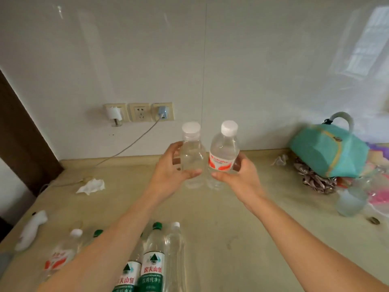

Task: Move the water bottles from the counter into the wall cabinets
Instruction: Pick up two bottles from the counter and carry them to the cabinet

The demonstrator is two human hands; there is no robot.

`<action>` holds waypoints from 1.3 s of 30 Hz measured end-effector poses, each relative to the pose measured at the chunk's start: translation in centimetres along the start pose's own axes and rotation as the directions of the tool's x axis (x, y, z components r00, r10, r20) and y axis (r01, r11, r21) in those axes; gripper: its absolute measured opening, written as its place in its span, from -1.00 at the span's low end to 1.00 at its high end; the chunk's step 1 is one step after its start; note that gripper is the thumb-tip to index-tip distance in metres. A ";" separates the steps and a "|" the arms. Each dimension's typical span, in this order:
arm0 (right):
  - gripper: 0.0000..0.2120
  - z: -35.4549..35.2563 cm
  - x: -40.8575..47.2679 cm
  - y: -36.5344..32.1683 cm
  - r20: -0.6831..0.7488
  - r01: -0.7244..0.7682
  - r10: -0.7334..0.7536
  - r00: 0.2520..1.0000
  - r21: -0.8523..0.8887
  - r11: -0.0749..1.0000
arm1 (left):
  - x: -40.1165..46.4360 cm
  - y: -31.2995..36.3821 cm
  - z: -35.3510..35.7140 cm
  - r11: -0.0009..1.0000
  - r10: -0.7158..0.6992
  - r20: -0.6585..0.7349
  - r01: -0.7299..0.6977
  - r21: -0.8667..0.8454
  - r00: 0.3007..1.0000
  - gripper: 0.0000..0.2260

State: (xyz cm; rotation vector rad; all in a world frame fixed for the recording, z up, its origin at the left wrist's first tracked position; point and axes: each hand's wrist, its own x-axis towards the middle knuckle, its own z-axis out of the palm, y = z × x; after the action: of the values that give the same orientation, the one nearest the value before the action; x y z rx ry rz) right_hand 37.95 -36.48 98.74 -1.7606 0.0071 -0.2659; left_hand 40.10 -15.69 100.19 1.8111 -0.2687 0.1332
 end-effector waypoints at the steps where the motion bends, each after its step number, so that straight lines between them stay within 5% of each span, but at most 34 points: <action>1: -0.49 -0.1 -0.2 -1.9 -0.009 0.040 -0.040 0.999 -0.002 0.999 | 0.2 1.7 -0.7 0.999 0.043 -0.006 -0.043 -0.011 0.999 -0.34; 9: -0.34 -3.3 -2.1 -17.0 -0.117 0.337 -0.333 0.936 0.012 0.942 | 1.0 17.4 -5.2 0.939 0.333 -0.017 -0.334 -0.080 0.943 -0.43; 23: -0.59 -10.8 3.7 -37.5 -0.194 0.635 -0.615 0.764 0.056 0.770 | 5.7 40.4 -6.3 0.821 0.560 -0.073 -0.564 -0.085 0.825 -0.64; 32: -0.71 -12.6 11.9 -41.2 -0.181 0.651 -0.644 0.743 -0.025 0.758 | 13.0 44.6 -5.7 0.884 0.462 -0.243 -0.463 0.056 0.853 -0.52; 39: -0.68 -12.7 17.9 -39.9 -0.062 0.562 -0.561 0.825 -0.012 0.827 | 17.7 40.6 -5.7 0.945 0.328 -0.221 -0.320 0.069 0.919 -0.50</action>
State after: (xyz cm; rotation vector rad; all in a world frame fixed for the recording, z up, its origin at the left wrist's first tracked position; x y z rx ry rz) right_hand 47.43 -43.17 142.76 -1.7124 -0.4776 -0.7511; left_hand 47.20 -21.73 143.86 1.7509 -0.4016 0.5814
